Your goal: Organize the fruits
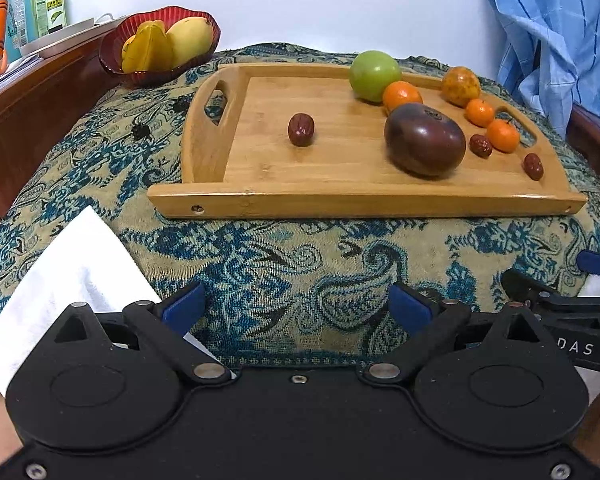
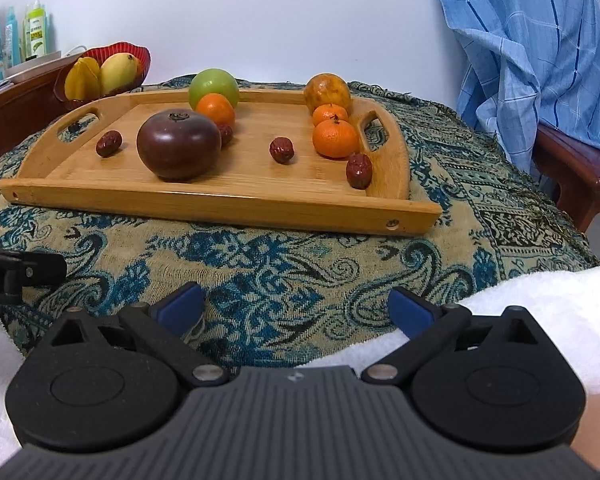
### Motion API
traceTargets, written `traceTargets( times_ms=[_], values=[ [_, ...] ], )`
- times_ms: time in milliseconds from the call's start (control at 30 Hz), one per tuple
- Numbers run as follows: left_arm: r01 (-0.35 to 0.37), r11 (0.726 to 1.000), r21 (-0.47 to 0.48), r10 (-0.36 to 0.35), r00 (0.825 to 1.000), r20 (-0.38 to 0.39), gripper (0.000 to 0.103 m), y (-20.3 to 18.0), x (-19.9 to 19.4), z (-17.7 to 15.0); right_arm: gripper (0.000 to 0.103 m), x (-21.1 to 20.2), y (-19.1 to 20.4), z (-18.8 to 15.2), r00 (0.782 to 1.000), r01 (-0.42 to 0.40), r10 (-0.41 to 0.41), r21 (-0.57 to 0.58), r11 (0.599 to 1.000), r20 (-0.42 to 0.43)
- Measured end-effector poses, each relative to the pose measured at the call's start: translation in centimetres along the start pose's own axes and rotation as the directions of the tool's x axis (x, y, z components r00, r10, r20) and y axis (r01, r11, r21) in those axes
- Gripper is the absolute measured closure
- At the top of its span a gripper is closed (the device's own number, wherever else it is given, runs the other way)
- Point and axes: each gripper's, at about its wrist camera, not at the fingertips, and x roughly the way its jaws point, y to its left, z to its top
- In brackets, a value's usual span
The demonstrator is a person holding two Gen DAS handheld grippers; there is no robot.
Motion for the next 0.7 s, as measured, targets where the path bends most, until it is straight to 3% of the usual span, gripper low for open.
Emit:
traceTargets(
  times_ms=[700],
  values=[
    [-0.02, 1.0, 0.024, 0.02, 1.0, -0.01, 0.0, -0.44, 0.68, -0.29, 0.0, 0.35, -0.05, -0.24, 1.0, -0.01, 0.01, -0.012, 1.0, 0.007]
  ],
)
